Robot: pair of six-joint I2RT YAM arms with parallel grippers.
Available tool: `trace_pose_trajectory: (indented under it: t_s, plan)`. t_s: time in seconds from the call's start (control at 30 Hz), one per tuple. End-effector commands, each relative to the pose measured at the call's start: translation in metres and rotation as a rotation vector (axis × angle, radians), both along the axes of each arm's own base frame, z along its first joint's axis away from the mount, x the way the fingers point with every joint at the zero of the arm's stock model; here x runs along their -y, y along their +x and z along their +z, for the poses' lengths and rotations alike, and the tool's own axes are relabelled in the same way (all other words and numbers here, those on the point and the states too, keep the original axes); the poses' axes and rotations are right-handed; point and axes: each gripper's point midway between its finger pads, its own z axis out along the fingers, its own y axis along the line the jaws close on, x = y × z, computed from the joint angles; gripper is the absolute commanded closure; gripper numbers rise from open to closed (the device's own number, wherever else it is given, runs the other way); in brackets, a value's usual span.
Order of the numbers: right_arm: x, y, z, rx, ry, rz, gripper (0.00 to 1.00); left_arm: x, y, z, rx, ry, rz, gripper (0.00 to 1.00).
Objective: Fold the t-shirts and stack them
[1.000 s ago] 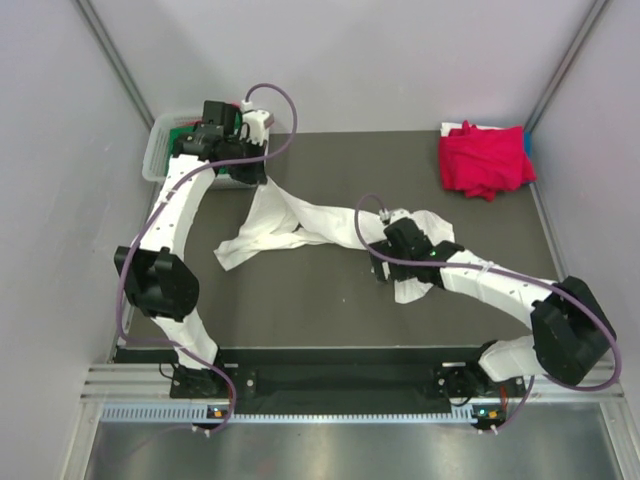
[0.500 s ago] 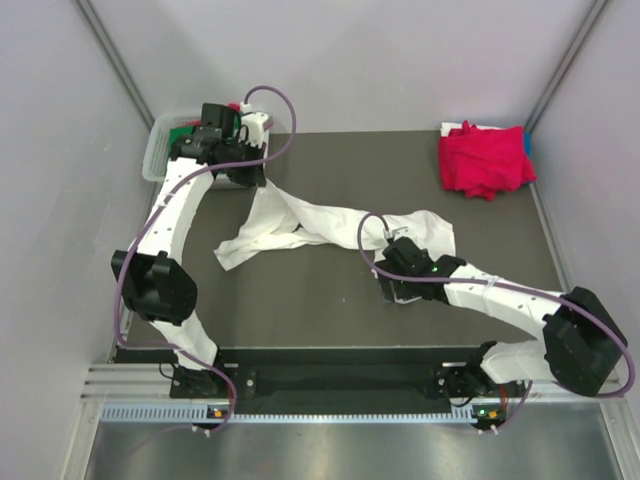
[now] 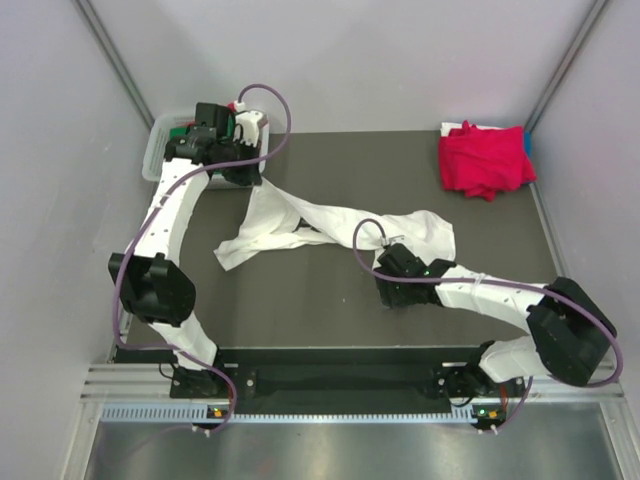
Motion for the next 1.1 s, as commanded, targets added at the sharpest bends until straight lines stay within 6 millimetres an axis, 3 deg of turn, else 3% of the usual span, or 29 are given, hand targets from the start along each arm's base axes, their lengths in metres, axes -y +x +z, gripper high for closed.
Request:
trace_pose_trajectory:
  t_s: [0.0, 0.07, 0.2, 0.33, 0.47, 0.6, 0.77, 0.83, 0.93, 0.97, 1.03, 1.07]
  plan:
    - [-0.011, 0.003, -0.002, 0.016, 0.031, -0.003, 0.38, -0.002, -0.002, 0.030, 0.093, -0.020, -0.007, 1.00]
    - [-0.012, 0.003, -0.003, 0.017, 0.031, 0.000, 0.43, -0.002, -0.002, 0.030, 0.092, -0.020, -0.008, 1.00]
    - [-0.014, 0.004, -0.004, 0.017, 0.038, -0.013, 0.64, -0.006, -0.003, 0.031, 0.095, -0.012, -0.003, 1.00]
    - [-0.013, 0.004, -0.004, 0.020, 0.042, -0.026, 0.70, -0.010, -0.003, 0.033, 0.099, -0.016, 0.002, 1.00]
    - [-0.016, 0.010, 0.007, 0.045, 0.056, -0.030, 0.81, -0.009, -0.004, 0.033, 0.097, -0.022, 0.001, 1.00]
    - [-0.016, 0.015, 0.017, 0.074, 0.054, -0.040, 1.00, -0.008, -0.005, 0.031, 0.088, -0.031, 0.000, 1.00]
    - [-0.017, 0.025, 0.029, 0.117, 0.052, -0.046, 1.00, -0.011, -0.007, 0.030, 0.088, -0.022, 0.008, 1.00]
    - [-0.013, 0.034, 0.045, 0.172, 0.041, -0.054, 1.00, -0.012, -0.007, 0.030, 0.093, -0.017, 0.009, 1.00]
    - [-0.005, 0.060, 0.093, 0.337, 0.006, -0.080, 1.00, -0.015, -0.007, 0.033, 0.102, -0.013, 0.017, 1.00]
    - [-0.003, 0.075, 0.124, 0.420, 0.001, -0.112, 1.00, -0.016, -0.006, 0.034, 0.106, -0.015, 0.019, 1.00]
    - [0.004, 0.087, 0.156, 0.499, -0.048, -0.108, 1.00, -0.018, -0.006, 0.035, 0.102, -0.019, 0.027, 1.00]
    - [0.006, 0.098, 0.186, 0.572, -0.049, -0.143, 1.00, -0.019, -0.005, 0.036, 0.105, -0.022, 0.031, 1.00]
